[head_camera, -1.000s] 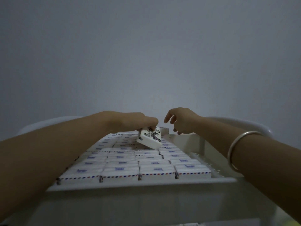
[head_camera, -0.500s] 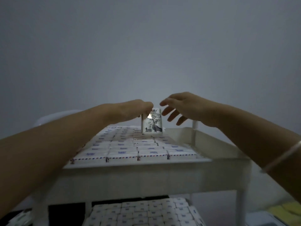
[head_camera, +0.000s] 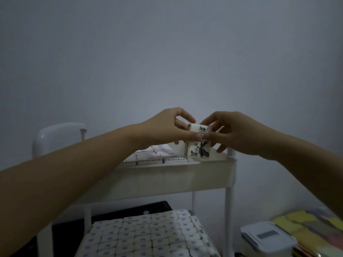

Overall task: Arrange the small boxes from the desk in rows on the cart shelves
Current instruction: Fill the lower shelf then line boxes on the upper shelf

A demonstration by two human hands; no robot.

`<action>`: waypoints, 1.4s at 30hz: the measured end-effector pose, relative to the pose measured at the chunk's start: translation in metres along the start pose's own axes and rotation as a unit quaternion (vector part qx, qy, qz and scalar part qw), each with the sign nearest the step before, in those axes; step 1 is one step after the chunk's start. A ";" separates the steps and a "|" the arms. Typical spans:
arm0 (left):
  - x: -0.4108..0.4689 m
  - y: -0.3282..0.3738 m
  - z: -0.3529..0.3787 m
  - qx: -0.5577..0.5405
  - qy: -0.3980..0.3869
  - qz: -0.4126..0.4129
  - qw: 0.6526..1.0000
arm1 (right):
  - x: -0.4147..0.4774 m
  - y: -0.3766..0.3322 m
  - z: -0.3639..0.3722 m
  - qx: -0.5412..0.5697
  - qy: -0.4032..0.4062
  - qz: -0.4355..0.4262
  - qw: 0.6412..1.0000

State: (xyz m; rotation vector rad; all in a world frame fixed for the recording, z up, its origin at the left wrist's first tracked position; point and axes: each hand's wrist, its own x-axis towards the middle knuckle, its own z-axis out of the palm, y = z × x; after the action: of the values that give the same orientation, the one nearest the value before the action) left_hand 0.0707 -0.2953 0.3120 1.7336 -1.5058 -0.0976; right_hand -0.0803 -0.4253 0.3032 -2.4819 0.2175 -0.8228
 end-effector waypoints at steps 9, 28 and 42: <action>-0.003 0.011 0.010 0.064 0.056 0.029 0.996 | -0.009 0.008 0.004 -0.086 0.097 -0.022 0.991; -0.116 -0.012 0.003 0.141 0.246 0.138 0.949 | -0.047 -0.001 0.067 -0.253 0.220 -0.112 0.935; -0.416 -0.191 0.007 0.268 0.357 -0.254 0.858 | -0.142 -0.066 0.366 0.035 -0.203 -0.166 0.964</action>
State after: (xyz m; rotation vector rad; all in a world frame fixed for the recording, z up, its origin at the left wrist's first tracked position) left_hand 0.1007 0.0474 0.0095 2.2208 -0.5180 0.6897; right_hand 0.0233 -0.1727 0.0135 -2.5880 -0.3753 -0.4145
